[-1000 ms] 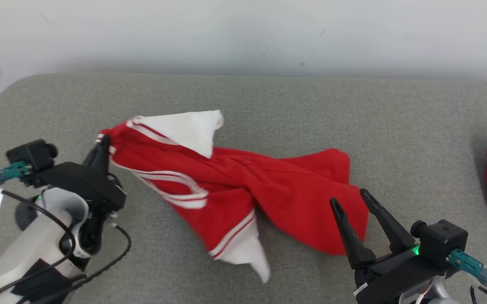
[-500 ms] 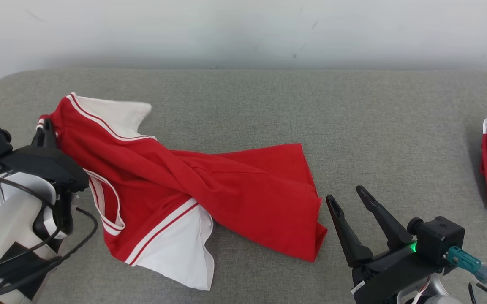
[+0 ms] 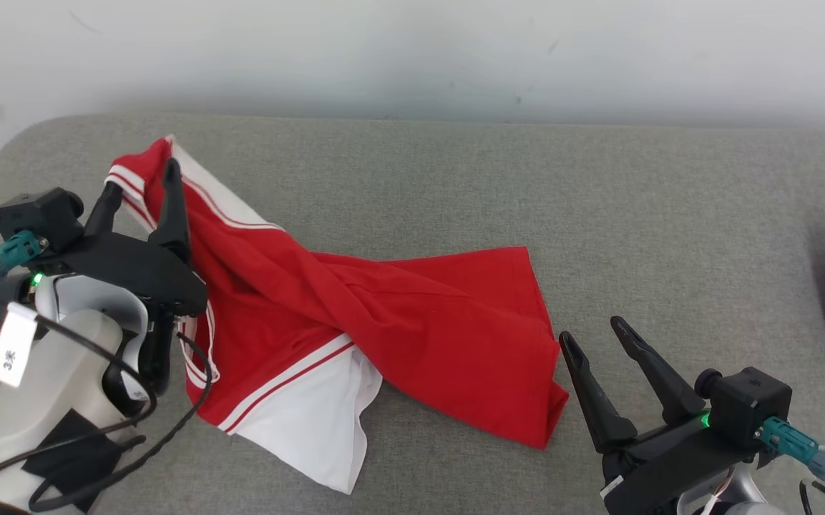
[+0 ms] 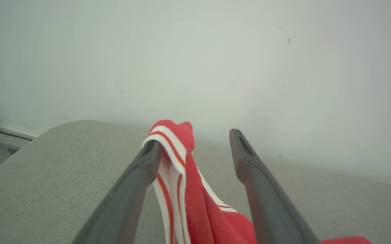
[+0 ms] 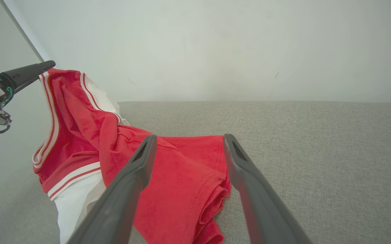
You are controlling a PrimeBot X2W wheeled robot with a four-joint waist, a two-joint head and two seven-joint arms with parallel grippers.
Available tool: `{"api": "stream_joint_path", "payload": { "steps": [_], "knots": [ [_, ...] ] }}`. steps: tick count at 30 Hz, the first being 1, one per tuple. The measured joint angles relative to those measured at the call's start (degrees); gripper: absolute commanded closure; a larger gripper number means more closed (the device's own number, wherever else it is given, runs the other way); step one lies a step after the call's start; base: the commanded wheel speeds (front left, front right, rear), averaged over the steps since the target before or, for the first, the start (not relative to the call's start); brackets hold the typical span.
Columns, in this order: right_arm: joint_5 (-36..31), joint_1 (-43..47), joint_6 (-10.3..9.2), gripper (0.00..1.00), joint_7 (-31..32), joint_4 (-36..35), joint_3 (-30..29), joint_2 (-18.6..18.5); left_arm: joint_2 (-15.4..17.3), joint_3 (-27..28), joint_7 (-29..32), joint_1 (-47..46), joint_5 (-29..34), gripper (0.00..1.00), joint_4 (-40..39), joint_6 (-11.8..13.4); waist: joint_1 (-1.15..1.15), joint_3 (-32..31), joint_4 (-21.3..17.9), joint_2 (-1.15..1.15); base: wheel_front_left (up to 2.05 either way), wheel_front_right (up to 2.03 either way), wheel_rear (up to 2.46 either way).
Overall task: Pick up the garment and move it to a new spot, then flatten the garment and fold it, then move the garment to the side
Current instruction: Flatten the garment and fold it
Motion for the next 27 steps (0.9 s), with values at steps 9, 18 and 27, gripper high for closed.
{"api": "stream_joint_path", "payload": {
  "steps": [9,18,27],
  "knots": [
    [-0.02,1.01,0.00,0.00,0.52,-0.04,0.14,0.00,2.49,4.02,0.24,9.10,3.13,0.00,-17.81,4.12,-0.02,-2.00,1.67,-0.01,0.00,0.00,0.00],
    [0.21,0.98,0.00,0.00,0.44,0.51,1.44,0.00,5.33,-0.20,10.84,11.45,1.24,0.00,-17.69,3.97,-0.01,-3.66,1.96,0.00,0.00,0.00,0.00],
    [0.26,1.40,0.00,0.00,-0.15,0.93,1.02,0.00,6.84,-0.29,10.99,12.16,1.48,0.00,-20.35,5.12,-0.01,-4.18,1.97,0.00,0.00,0.00,0.00]
  ]
}}
